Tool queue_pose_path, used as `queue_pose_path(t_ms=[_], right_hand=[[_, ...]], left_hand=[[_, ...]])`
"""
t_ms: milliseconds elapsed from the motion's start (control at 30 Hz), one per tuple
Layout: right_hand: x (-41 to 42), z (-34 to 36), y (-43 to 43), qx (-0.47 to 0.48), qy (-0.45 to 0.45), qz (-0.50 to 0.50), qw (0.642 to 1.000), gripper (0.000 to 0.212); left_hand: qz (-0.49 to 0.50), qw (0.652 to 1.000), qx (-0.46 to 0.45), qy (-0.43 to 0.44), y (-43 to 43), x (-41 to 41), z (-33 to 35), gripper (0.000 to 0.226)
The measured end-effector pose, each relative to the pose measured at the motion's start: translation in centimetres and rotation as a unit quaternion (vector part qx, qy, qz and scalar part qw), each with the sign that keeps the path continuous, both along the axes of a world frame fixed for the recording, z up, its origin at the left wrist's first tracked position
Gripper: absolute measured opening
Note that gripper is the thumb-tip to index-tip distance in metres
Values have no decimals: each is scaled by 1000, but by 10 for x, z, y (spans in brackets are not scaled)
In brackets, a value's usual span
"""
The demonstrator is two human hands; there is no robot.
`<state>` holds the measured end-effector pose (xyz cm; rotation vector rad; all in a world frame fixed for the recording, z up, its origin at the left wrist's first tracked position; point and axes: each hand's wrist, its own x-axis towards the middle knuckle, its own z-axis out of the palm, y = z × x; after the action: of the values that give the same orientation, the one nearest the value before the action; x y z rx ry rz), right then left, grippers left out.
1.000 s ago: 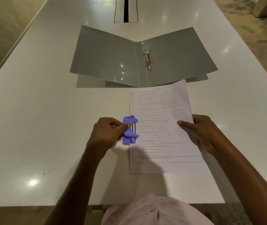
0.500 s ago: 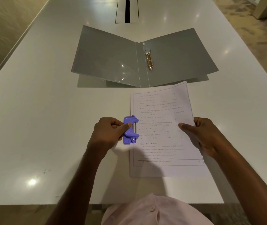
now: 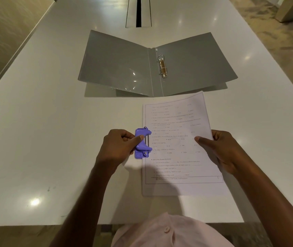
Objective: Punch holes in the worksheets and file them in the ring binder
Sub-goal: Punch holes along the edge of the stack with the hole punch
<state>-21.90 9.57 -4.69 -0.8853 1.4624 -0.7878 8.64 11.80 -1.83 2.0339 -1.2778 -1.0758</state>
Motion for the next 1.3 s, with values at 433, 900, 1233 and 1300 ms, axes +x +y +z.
queue_pose_path(t_ms=[433,900,1233,1300], right_hand=[[9,4,4,-1,-53,-45,998,25],[9,2,6,-7,-32,-53,998,22],[10,3,1,4,-55,-65,996,22],[10,4,-1,8,-50,-61,997,21]], left_hand=[[-9,999,36,22,-6,2,4,32],[-88,986,138,28,-30,5,15,33],[-107,984,137,42,-32,8,13,28],[-107,984,136,44,-32,9,12,28]])
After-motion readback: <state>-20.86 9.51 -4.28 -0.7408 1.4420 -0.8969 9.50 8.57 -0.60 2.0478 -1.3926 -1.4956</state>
